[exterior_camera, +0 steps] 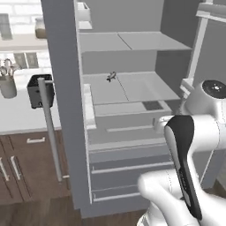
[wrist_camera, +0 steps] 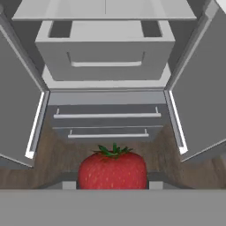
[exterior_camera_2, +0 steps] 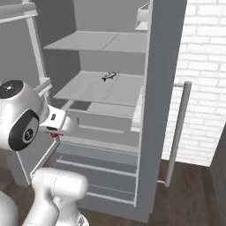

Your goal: Take the strawberry from the fridge and place it on top of the pancake, located on the dining counter.

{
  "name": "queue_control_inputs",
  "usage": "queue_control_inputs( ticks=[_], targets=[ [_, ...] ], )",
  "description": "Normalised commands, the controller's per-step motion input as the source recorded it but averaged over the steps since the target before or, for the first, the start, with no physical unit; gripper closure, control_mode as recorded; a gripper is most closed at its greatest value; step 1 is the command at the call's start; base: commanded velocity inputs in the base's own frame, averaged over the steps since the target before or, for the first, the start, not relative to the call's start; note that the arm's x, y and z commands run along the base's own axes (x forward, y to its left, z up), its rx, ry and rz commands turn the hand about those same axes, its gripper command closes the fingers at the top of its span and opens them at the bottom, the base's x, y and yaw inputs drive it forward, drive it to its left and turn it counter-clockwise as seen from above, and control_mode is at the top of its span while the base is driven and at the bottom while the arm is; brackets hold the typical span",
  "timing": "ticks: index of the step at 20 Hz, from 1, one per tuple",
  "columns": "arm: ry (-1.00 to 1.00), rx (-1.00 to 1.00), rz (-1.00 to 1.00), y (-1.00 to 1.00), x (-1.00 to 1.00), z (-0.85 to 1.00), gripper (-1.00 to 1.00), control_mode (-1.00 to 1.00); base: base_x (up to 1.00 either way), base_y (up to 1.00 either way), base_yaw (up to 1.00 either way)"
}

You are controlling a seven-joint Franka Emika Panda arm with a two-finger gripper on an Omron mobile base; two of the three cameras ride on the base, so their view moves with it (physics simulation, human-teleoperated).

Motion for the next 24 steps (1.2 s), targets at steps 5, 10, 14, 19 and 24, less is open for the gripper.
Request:
queue_control_inputs(
  ticks=[5,10,14,19,24],
  targets=[
    [0.00,0.00,0.00,0.00,0.00,0.00,1.00,1.00,-0.96,-0.37,0.51],
    [0.00,0.00,0.00,0.00,0.00,0.00,1.00,1.00,-0.98,-0.64,0.71],
    [0.00,0.00,0.00,0.00,0.00,0.00,1.00,1.00,-0.86,-0.80,0.80],
    [0.00,0.00,0.00,0.00,0.00,0.00,1.00,1.00,-0.98,-0.68,0.77],
    [0.00,0.00,0.00,0.00,0.00,0.00,1.00,1.00,-0.86,-0.13,0.71]
  ],
)
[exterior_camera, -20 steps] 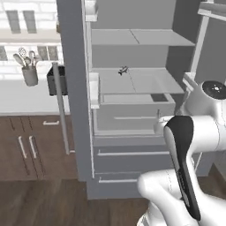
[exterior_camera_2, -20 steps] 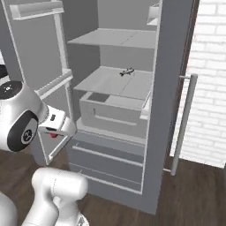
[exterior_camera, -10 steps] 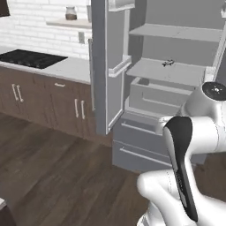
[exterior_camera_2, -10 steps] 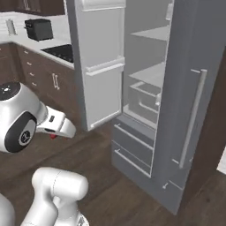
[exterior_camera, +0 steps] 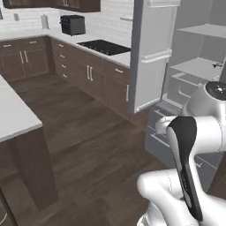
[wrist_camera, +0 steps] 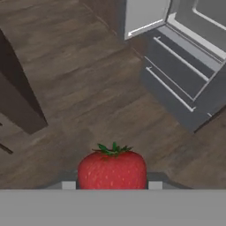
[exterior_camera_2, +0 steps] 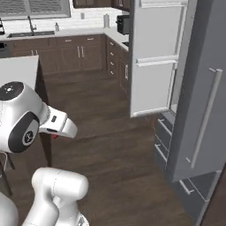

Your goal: Take the strawberry from the fridge and place it on top of the pancake, located on the dining counter.

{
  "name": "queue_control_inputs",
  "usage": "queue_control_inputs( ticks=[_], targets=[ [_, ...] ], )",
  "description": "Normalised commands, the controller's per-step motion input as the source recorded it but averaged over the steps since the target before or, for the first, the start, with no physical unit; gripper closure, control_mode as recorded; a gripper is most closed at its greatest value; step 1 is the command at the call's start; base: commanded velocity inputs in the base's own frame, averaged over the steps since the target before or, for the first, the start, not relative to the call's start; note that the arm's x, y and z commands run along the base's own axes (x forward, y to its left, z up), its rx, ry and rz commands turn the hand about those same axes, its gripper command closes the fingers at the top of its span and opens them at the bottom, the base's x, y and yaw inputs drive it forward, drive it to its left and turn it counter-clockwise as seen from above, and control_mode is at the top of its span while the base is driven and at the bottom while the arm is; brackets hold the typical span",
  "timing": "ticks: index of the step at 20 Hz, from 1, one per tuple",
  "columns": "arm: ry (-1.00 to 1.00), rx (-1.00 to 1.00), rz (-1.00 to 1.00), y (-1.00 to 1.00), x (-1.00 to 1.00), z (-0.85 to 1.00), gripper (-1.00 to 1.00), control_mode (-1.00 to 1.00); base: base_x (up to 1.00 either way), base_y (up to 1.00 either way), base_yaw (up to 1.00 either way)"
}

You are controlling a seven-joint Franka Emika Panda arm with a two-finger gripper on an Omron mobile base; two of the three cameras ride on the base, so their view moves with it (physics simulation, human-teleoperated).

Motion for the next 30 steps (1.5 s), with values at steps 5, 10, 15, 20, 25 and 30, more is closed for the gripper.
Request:
queue_control_inputs(
  ticks=[5,10,15,20,25,30],
  targets=[
    [0.00,0.00,0.00,0.00,0.00,0.00,1.00,1.00,-0.39,0.81,0.44],
    [0.00,0.00,0.00,0.00,0.00,0.00,1.00,1.00,-0.18,1.00,0.44],
    [0.00,0.00,0.00,0.00,0.00,0.00,1.00,1.00,0.01,1.00,0.53],
    [0.00,0.00,0.00,0.00,0.00,0.00,1.00,1.00,0.18,1.00,0.61],
    [0.00,0.00,0.00,0.00,0.00,0.00,1.00,1.00,0.59,0.98,0.42],
    [0.00,0.00,0.00,0.00,0.00,0.00,1.00,1.00,0.91,0.85,-0.10]
  ],
)
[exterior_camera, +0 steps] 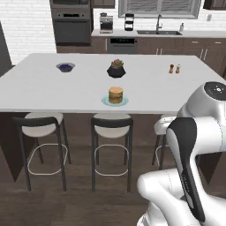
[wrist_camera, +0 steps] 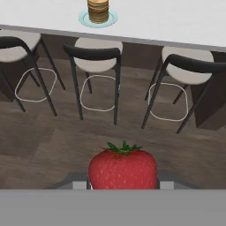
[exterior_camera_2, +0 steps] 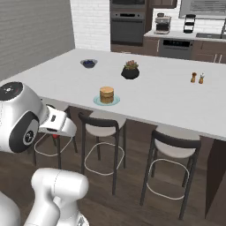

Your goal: Take the strawberry from the fridge and place it on top of the pancake, located on the dining counter.

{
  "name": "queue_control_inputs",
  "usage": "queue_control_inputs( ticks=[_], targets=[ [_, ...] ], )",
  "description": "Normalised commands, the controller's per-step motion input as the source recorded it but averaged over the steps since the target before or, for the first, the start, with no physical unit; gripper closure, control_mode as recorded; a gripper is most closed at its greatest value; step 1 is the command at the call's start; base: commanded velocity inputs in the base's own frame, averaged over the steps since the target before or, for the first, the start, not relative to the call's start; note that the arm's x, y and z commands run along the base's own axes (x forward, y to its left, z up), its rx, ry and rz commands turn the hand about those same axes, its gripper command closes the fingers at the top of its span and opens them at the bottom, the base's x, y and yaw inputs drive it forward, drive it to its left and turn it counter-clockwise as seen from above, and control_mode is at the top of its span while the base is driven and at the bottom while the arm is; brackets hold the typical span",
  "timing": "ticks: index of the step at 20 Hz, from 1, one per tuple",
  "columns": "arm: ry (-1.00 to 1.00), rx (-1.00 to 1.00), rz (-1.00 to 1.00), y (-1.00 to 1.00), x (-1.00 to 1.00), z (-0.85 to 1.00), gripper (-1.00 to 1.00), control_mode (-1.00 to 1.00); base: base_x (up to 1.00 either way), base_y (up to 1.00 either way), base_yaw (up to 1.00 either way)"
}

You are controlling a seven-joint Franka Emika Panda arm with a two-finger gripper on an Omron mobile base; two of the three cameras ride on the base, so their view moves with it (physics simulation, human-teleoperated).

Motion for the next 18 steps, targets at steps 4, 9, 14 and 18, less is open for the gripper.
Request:
queue_control_inputs(
  ticks=[4,9,14,18],
  targets=[
    [0.00,0.00,0.00,0.00,0.00,0.00,1.00,1.00,1.00,0.96,-0.25],
    [0.00,0.00,0.00,0.00,0.00,0.00,1.00,1.00,0.94,0.59,-0.34],
    [0.00,0.00,0.00,0.00,0.00,0.00,1.00,1.00,0.53,-0.03,-0.49],
    [0.00,0.00,0.00,0.00,0.00,0.00,1.00,1.00,0.23,0.07,-0.35]
  ],
)
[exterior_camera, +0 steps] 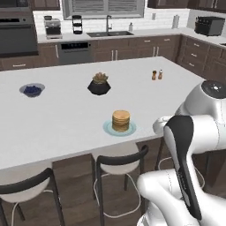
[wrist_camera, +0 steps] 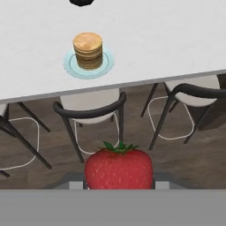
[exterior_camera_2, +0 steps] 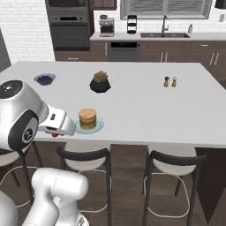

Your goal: Take the strawberry from the fridge and place it on top of the pancake, located on the dining counter.

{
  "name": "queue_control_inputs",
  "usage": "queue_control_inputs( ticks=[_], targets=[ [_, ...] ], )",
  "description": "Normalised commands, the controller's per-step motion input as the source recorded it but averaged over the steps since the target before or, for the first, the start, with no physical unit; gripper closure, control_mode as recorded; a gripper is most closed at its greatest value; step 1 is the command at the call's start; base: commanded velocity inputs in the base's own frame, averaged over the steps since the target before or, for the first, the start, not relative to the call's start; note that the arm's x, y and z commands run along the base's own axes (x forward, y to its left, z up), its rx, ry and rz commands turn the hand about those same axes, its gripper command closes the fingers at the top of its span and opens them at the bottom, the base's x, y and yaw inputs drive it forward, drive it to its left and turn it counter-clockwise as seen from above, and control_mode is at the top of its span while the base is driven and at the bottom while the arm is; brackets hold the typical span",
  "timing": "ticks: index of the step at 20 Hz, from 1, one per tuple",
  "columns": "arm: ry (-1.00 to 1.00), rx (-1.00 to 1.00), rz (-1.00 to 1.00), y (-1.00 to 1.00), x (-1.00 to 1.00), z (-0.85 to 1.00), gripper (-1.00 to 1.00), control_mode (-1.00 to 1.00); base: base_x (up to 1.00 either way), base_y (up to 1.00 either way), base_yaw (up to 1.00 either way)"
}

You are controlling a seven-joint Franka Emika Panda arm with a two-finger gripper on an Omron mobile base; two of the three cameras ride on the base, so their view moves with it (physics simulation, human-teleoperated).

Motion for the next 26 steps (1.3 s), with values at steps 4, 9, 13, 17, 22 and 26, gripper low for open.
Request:
queue_control_inputs(
  ticks=[4,9,13,17,22,26],
  targets=[
    [0.00,0.00,0.00,0.00,0.00,0.00,1.00,1.00,0.19,0.39,-0.03],
    [0.00,0.00,0.00,0.00,0.00,0.00,1.00,1.00,0.60,0.17,0.01],
    [0.00,0.00,0.00,0.00,0.00,0.00,1.00,1.00,0.62,0.08,0.03],
    [0.00,0.00,0.00,0.00,0.00,0.00,1.00,1.00,0.49,0.07,0.02],
    [0.00,0.00,0.00,0.00,0.00,0.00,1.00,1.00,0.36,0.00,0.03],
    [0.00,0.00,0.00,0.00,0.00,0.00,1.00,1.00,0.19,0.00,0.00]
  ],
)
